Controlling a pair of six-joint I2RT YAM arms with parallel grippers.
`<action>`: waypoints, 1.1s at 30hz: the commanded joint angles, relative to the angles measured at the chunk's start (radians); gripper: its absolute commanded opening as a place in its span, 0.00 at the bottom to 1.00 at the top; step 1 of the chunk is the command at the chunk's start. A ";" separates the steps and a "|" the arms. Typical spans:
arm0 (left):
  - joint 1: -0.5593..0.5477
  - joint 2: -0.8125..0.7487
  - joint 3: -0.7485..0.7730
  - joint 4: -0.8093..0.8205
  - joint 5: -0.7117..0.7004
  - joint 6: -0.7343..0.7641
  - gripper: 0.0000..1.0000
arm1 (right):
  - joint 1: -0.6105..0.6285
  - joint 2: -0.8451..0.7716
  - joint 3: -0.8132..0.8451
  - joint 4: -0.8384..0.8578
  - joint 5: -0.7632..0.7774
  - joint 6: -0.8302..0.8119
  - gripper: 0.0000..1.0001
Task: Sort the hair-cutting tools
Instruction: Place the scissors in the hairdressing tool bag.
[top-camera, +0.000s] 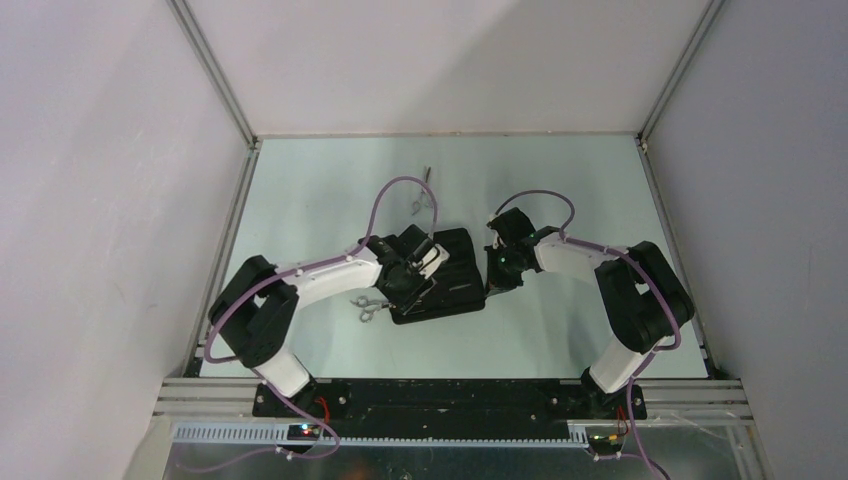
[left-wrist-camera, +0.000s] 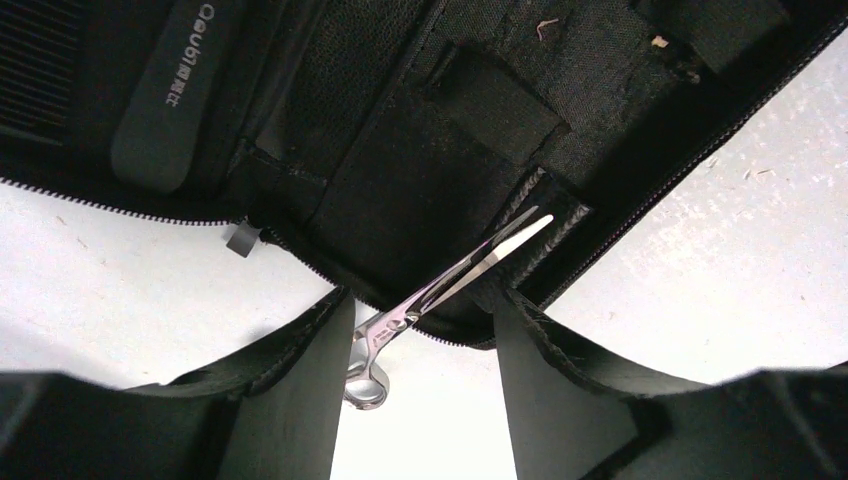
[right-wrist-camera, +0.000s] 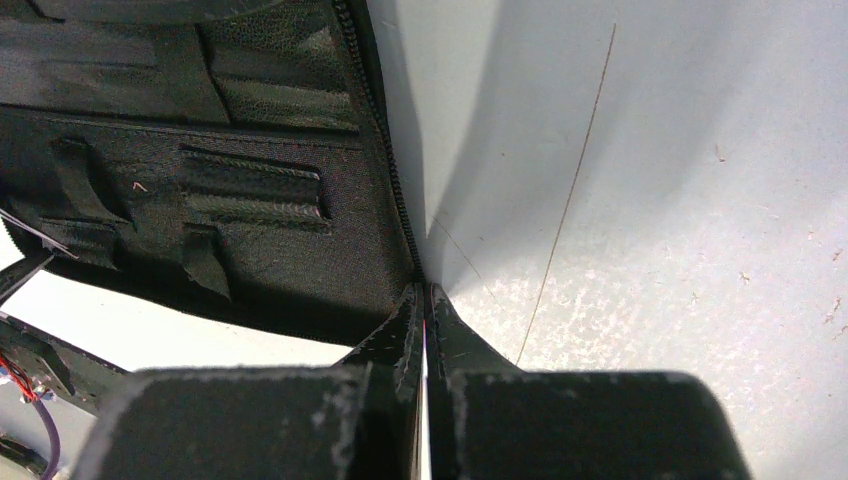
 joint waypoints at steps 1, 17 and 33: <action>-0.008 0.028 0.011 0.029 -0.001 0.025 0.56 | -0.005 0.006 -0.025 -0.024 0.049 -0.030 0.00; -0.009 0.126 0.074 -0.008 0.039 0.085 0.08 | 0.000 0.005 -0.026 -0.024 0.049 -0.033 0.00; -0.073 0.240 0.189 -0.109 0.064 0.148 0.00 | 0.002 0.008 -0.026 -0.019 0.043 -0.033 0.00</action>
